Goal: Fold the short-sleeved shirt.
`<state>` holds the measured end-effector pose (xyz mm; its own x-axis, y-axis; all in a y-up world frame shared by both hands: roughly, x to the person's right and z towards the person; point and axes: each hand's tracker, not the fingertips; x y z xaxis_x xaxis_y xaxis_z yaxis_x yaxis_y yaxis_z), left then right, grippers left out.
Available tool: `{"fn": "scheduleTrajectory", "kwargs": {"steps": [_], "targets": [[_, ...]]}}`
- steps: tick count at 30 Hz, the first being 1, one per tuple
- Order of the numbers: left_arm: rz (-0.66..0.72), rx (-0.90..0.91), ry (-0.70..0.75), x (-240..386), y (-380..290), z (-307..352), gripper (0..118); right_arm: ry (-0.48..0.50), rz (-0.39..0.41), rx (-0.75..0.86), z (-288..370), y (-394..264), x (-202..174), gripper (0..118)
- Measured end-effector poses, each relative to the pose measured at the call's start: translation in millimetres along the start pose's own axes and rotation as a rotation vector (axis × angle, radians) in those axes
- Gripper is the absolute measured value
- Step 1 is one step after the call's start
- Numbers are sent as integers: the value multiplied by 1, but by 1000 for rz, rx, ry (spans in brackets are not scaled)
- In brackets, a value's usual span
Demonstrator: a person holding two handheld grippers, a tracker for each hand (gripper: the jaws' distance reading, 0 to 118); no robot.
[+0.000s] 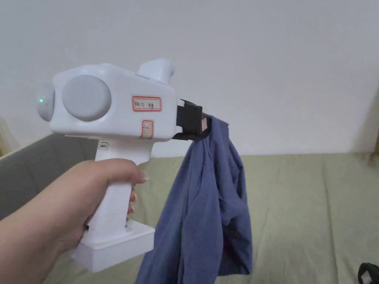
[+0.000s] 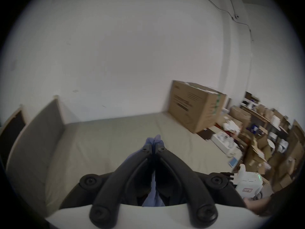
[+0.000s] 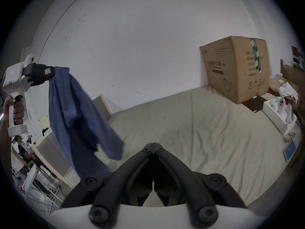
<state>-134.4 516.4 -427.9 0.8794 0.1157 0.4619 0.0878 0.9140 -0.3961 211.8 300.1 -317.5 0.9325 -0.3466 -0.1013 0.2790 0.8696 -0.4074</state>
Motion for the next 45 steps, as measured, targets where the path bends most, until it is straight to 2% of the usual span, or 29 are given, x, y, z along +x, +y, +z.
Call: {"fn": "scheduleTrajectory", "kwargs": {"steps": [3, 7, 10, 12, 13, 14, 15, 16, 17, 20, 24, 28, 29, 30, 33, 36, 38, 40, 42, 45], "targets": [[11, -107, -56, 27, -29, -66, 0, -62, -8, 14, 10, 1, 25, 0], [167, -407, -114, 36, -121, -183, 0, -142, -75, 1, 18, -5, 64, 0], [249, -625, -84, 34, -206, -252, 1, -190, -119, -38, 17, -16, 88, 0], [310, -730, -6, 28, -255, -278, 3, -218, -124, -61, 15, -23, 98, 0], [350, -765, 25, 23, -274, -286, 10, -226, -122, -69, 14, -26, 102, 0], [388, -774, 41, 20, -284, -287, 28, -226, -124, -74, 14, -28, 105, 0], [414, -775, 50, 15, -292, -288, 58, -222, -131, -83, 13, -30, 108, 0], [455, -783, 31, 14, -298, -283, 98, -220, -141, -91, 12, -32, 110, 0], [514, -776, -19, 10, -303, -282, 108, -214, -154, -100, 11, -33, 112, 0], [612, -759, -43, 1, -296, -272, 106, -208, -173, -116, 4, -36, 111, 0], [615, -689, -34, -10, -269, -250, 106, -173, -187, -123, -1, -35, 97, 0], [543, -518, -65, -18, -217, -195, 105, -142, -137, -85, 4, -27, 77, 0], [514, -449, -75, -20, -206, -174, 100, -137, -118, -70, 6, -24, 72, 0], [472, -370, -78, -20, -197, -149, 87, -129, -100, -54, 9, -20, 68, 0], [314, -73, 57, -11, -193, -66, 0, -102, -57, -11, 18, -10, 54, 0], [189, 170, 285, 5, -218, -2, 1, -68, -7, 52, 28, -4, 41, 0], [134, 232, 332, 13, -235, 23, 0, -25, 49, 116, 32, -6, 35, 0], [75, 287, 459, 21, -258, 40, 0, -89, 124, 205, 42, -15, 26, 0], [58, 351, 476, 28, -278, 57, 0, -109, 155, 299, 56, -25, 19, 0], [43, 265, 519, 36, -291, 61, 0, -111, 169, 370, 73, -32, 9, 0]]}}
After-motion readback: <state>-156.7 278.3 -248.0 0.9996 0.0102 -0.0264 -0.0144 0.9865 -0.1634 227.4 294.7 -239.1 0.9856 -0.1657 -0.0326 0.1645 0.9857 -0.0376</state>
